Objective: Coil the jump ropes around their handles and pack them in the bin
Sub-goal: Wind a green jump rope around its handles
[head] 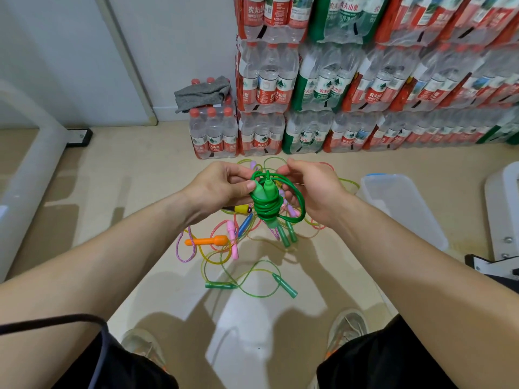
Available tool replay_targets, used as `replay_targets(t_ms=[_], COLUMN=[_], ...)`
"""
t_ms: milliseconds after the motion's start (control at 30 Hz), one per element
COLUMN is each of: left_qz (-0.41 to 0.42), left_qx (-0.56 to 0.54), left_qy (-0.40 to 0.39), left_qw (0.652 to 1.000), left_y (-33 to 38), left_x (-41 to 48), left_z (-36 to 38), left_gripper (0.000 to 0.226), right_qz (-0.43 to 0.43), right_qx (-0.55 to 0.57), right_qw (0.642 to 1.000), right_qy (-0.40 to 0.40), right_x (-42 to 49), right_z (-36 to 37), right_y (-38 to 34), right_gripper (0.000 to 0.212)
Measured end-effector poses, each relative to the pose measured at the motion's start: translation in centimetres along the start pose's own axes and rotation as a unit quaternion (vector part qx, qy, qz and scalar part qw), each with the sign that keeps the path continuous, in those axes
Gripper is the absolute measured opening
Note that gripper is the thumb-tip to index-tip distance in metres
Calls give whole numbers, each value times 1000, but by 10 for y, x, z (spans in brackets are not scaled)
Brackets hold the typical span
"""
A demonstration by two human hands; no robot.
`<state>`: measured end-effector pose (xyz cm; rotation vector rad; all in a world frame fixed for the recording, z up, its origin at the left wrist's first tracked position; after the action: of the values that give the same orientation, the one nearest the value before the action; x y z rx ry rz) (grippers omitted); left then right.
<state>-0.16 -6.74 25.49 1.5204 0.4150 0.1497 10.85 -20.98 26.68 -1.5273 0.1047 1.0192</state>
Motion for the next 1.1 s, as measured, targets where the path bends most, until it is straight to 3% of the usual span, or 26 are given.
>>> replay_targets(t_ms=[167,300,533,700,833,1000,1100], left_qz=[-20,-30,-51,-57,-21,-26,-31], left_qx=[-27,-77,-125,-149,-152,-154,-168], left_qy=[-12,-13,-30,-51,-18,32,53], left_qw=[999,996,990,986,988,987,984], left_y=[2,7,11,10,10,10,12], left_x=[1,1,-3,-3,-2,0,-1], left_z=[-7,-13,-14,-9,-2,-3,-3], left_gripper=[13,16,24,27,24,20,23], right_qz=[49,67,-47,-51,-75,-62,-52], right_qx=[-15,-58,-25,-59,-100,-60,-115], right_qw=[998,994,995,996,992,996,990], right_qy=[-43,-68,-83,-52,-19,16,-57], right_x=[-4,1,3,7,10,13,7], right_z=[-6,-11,-1,4,8,7,5], right_y=[-7,-7,2,3,8,11,11], right_gripper=[15,17,14,12,11,18,31])
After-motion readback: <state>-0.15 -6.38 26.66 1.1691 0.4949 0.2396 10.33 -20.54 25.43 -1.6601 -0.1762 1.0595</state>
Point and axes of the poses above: each hand's wrist, its own x-axis towards the middle knuckle, its own z-axis out of the palm, y = z × x, the point moved 2 cm from there along x, towards the middle knuckle, and after that the axes turned 11 degrees about z, right-handed, at the moved point
